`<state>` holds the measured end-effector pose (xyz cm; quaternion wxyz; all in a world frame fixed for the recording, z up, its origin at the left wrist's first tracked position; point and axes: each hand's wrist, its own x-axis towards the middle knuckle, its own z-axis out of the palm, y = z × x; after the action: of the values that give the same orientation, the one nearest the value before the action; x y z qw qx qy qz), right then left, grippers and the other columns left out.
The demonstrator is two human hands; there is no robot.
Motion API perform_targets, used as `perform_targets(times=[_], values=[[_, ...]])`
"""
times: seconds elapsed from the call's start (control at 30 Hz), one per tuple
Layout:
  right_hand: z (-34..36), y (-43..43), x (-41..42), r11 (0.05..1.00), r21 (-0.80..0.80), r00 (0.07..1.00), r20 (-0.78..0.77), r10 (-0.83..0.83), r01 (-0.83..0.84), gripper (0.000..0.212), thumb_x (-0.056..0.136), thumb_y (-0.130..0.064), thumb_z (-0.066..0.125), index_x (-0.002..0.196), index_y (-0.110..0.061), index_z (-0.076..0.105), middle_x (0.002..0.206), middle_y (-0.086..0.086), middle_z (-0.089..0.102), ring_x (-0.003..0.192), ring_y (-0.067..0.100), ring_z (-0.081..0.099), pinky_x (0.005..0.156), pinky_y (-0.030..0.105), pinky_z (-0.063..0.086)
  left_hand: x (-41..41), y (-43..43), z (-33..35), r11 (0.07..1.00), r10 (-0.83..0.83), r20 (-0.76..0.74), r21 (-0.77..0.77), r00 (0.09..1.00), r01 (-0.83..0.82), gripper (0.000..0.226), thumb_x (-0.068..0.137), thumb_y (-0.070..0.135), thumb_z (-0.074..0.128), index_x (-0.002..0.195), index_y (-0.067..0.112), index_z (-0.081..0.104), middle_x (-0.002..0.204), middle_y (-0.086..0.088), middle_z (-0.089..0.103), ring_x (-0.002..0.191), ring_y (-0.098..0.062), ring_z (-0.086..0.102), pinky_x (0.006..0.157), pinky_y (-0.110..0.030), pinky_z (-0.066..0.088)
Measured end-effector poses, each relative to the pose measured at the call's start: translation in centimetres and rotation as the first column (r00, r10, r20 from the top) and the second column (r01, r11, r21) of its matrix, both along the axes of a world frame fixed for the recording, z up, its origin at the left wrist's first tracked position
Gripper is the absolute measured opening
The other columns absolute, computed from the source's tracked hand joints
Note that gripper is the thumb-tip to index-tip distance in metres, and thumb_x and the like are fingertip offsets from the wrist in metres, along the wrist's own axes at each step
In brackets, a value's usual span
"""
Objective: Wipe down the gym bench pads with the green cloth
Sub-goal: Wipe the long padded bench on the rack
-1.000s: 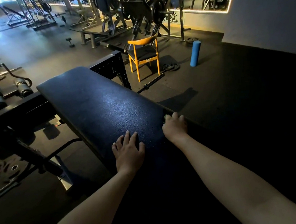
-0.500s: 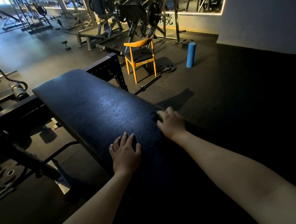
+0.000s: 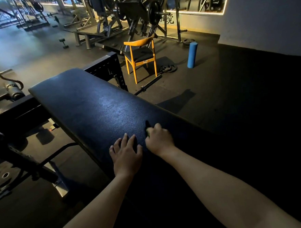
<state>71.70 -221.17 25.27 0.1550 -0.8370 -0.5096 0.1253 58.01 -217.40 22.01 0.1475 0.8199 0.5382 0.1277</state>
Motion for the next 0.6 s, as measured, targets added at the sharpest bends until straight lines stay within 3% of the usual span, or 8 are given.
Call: perform_targets(times=[0.17,0.3,0.4,0.6], values=[[0.9,-0.1,2.0,0.998,0.012,0.997,-0.040,0.068,-0.067,0.034,0.091,-0.031,0.051,0.120,-0.018,0.063,0.118,0.015,0.051,0.106,0.041,0.058,0.092,0.042,0.047,0.0,0.0,0.0,1.000,-0.014,-0.008,0.006,1.000,0.014,0.053,0.098,0.048,0.045,0.149,0.036,0.041,0.163,0.005,0.028,0.149,-0.020,0.017,0.122,-0.047,0.006],[1.2,0.2,7.4,0.985,0.058,0.982,0.086,-0.168,0.163,0.033,0.096,-0.027,0.048,0.125,-0.017,0.057,0.125,0.013,0.046,0.113,0.035,0.052,0.098,0.047,0.039,-0.2,-0.2,0.1,0.999,-0.036,0.014,-0.008,0.999,0.036,0.052,0.099,0.048,0.042,0.150,0.037,0.039,0.164,0.006,0.026,0.150,-0.019,0.014,0.123,-0.048,0.004],[0.9,-0.2,9.5,0.953,-0.074,0.953,0.101,-0.285,0.293,0.032,0.099,-0.028,0.041,0.125,-0.016,0.054,0.133,0.014,0.042,0.120,0.035,0.047,0.105,0.049,0.031,-0.2,-0.1,0.2,1.000,-0.024,0.023,-0.011,0.999,0.024,0.052,0.098,0.048,0.043,0.149,0.037,0.040,0.163,0.007,0.026,0.150,-0.019,0.014,0.123,-0.047,0.003],[1.2,-0.4,4.8,0.979,-0.048,0.980,0.010,-0.200,0.200,0.036,0.097,-0.024,0.039,0.124,-0.008,0.057,0.129,0.019,0.048,0.114,0.039,0.053,0.099,0.043,0.040,0.0,0.0,0.3,0.999,-0.016,0.063,-0.041,0.998,0.019,0.053,0.095,0.045,0.048,0.147,0.035,0.044,0.162,0.006,0.029,0.149,-0.019,0.016,0.123,-0.046,0.003]])
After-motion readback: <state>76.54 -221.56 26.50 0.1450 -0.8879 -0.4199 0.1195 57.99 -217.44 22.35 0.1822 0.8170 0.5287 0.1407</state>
